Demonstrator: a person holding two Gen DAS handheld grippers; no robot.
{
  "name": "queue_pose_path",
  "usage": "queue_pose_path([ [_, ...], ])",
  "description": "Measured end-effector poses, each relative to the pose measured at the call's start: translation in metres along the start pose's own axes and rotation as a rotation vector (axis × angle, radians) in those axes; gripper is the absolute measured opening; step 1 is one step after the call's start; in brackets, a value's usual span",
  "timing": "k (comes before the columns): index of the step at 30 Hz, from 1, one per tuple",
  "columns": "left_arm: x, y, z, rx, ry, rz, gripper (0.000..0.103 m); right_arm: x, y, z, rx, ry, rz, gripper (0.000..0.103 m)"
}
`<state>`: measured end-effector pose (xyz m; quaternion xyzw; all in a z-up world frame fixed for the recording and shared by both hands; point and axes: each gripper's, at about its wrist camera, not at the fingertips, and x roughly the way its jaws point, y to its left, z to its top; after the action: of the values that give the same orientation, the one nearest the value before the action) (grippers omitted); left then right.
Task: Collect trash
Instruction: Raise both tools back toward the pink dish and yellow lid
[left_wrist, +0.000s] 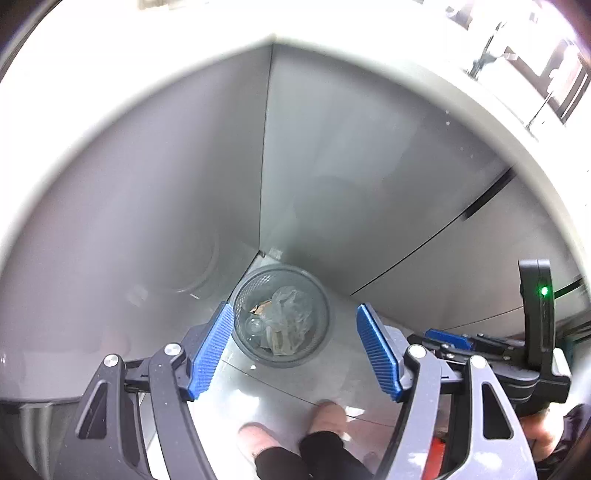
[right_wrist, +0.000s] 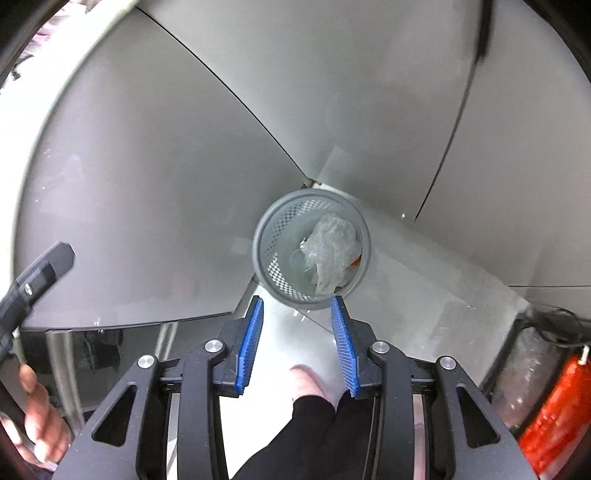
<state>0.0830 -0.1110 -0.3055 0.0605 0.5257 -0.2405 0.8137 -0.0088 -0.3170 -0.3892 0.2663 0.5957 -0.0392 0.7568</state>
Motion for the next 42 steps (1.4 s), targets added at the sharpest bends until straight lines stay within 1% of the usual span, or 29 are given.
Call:
queue_pose_path([
  [4,-0.074,-0.011,0.018,-0.017,-0.045,0.047,0.074,-0.074,0.015,0.004,-0.035,-0.050,0.034,0.041],
  [7,-0.124,-0.014,0.028,-0.050,-0.092,0.097,0.079,-0.118,0.033,0.012,-0.091,-0.096,0.060,0.042],
  [9,-0.151,-0.012,0.030,-0.083,-0.121,0.129,0.079,-0.144,0.044,0.020,-0.134,-0.133,0.076,0.043],
  [12,-0.192,-0.010,0.045,-0.144,-0.161,0.181,0.079,-0.175,0.062,0.033,-0.181,-0.198,0.096,0.043],
  [15,-0.239,-0.006,0.061,-0.179,-0.234,0.241,0.079,-0.214,0.081,0.048,-0.213,-0.267,0.136,0.043],
  [18,-0.276,0.002,0.081,-0.198,-0.315,0.298,0.086,-0.240,0.098,0.063,-0.256,-0.316,0.168,0.047],
  [21,-0.299,0.018,0.100,-0.227,-0.376,0.315,0.087,-0.258,0.118,0.074,-0.280,-0.341,0.184,0.048],
  [22,-0.303,0.025,0.106,-0.234,-0.391,0.316,0.088,-0.260,0.124,0.077,-0.282,-0.345,0.193,0.048],
  [23,-0.306,0.030,0.112,-0.238,-0.401,0.318,0.089,-0.271,0.131,0.080,-0.285,-0.347,0.200,0.048],
  [25,-0.306,0.040,0.124,-0.238,-0.411,0.337,0.089,-0.277,0.145,0.088,-0.290,-0.354,0.203,0.048],
  [28,-0.303,0.059,0.145,-0.240,-0.422,0.351,0.089,-0.270,0.169,0.111,-0.294,-0.359,0.205,0.048],
  [32,-0.291,0.098,0.178,-0.242,-0.447,0.350,0.089,-0.248,0.204,0.147,-0.319,-0.383,0.193,0.048],
  [34,-0.281,0.119,0.201,-0.237,-0.450,0.346,0.089,-0.240,0.225,0.170,-0.325,-0.406,0.171,0.048],
  [36,-0.270,0.141,0.226,-0.234,-0.440,0.345,0.089,-0.228,0.244,0.195,-0.319,-0.406,0.170,0.048],
  [38,-0.257,0.161,0.250,-0.224,-0.445,0.327,0.089,-0.214,0.259,0.220,-0.311,-0.402,0.143,0.048],
  [42,-0.226,0.196,0.295,-0.186,-0.391,0.301,0.089,-0.191,0.284,0.260,-0.260,-0.390,0.134,0.048],
])
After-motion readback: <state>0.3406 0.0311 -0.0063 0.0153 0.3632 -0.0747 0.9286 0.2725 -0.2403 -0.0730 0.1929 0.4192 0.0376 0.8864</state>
